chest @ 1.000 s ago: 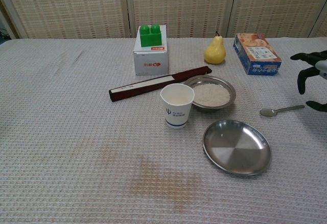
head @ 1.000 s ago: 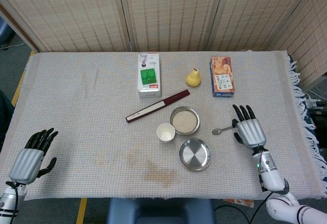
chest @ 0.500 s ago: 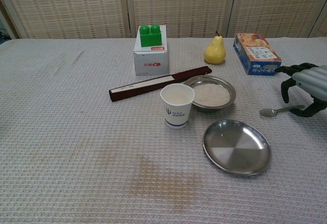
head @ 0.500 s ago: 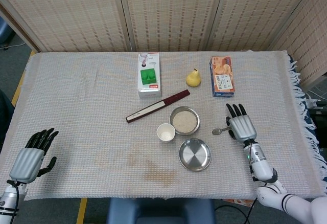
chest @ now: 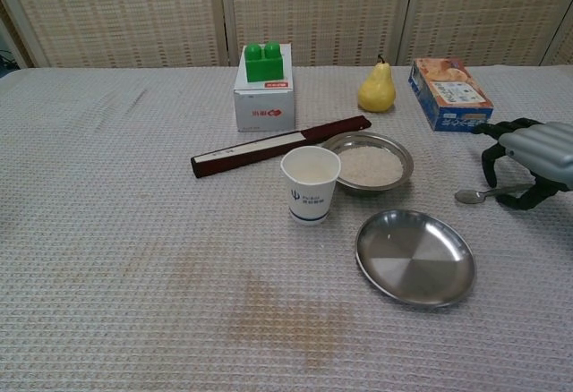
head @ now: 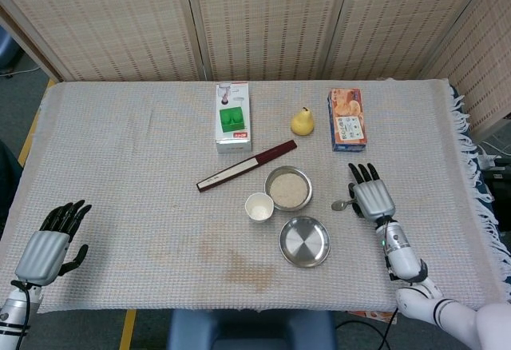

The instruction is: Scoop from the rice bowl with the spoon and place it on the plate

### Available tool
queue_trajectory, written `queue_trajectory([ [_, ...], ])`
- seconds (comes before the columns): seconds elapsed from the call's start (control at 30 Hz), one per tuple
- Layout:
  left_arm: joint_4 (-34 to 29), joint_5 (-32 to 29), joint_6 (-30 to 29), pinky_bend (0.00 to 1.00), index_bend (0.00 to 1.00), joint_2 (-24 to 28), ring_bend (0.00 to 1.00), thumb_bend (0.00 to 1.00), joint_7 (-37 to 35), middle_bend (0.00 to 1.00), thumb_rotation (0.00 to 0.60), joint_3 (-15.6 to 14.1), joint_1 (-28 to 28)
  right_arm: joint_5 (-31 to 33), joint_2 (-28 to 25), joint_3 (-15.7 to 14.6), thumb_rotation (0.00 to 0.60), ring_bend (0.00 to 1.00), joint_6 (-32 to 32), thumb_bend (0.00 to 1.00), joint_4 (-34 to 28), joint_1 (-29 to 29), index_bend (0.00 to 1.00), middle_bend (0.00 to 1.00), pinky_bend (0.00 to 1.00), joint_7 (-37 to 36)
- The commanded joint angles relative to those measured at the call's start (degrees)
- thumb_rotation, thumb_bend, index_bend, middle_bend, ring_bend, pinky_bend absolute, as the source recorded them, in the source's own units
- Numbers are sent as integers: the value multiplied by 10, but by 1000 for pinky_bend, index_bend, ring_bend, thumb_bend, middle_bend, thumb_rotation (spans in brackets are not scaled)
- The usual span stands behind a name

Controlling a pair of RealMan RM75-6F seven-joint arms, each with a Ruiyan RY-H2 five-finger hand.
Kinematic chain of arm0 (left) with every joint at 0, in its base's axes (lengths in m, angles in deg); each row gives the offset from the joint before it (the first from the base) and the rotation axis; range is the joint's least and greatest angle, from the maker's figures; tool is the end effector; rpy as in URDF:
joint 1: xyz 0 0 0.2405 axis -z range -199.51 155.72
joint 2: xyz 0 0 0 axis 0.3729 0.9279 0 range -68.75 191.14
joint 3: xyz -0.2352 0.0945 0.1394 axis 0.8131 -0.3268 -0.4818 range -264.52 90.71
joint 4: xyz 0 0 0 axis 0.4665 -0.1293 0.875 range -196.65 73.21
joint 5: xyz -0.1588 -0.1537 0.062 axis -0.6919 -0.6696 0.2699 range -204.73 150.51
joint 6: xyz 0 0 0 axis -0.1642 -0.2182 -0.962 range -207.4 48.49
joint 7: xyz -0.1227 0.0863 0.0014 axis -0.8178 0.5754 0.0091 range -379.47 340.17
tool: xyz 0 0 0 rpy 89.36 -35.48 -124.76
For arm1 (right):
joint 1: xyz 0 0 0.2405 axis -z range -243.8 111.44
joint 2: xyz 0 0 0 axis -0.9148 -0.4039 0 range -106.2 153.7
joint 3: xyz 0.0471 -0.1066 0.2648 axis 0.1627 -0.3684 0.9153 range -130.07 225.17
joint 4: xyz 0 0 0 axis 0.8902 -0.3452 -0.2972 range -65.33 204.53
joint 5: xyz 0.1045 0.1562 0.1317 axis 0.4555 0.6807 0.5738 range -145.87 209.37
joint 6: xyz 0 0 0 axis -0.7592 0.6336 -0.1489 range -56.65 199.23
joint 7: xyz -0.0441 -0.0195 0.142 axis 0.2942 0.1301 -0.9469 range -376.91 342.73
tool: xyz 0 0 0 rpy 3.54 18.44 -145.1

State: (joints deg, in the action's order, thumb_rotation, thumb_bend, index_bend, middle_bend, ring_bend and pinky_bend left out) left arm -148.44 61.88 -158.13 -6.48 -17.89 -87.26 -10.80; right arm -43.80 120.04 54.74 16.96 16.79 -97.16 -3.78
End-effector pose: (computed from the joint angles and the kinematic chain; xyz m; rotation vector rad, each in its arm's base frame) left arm -0.3470 0.2163 0.1171 -1.6043 -0.8731 -0.8481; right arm -0.3347 -0.3716 -0.0310 1.7517 -0.7667 0.5767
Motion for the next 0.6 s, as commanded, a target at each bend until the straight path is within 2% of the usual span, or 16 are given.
queue_trajectory([
  [0.03,0,0,1,93,0,1,0,445,-1,0,600,0,1,1,1,-1,600,0,1,272,0,0,536,0,0,-1],
  [0.6,1,5,0,93,0,3,0,447,-6,0,600,-3,1,8,-1,-2,600,0,4,279,-7,-1,555,0,0,7],
])
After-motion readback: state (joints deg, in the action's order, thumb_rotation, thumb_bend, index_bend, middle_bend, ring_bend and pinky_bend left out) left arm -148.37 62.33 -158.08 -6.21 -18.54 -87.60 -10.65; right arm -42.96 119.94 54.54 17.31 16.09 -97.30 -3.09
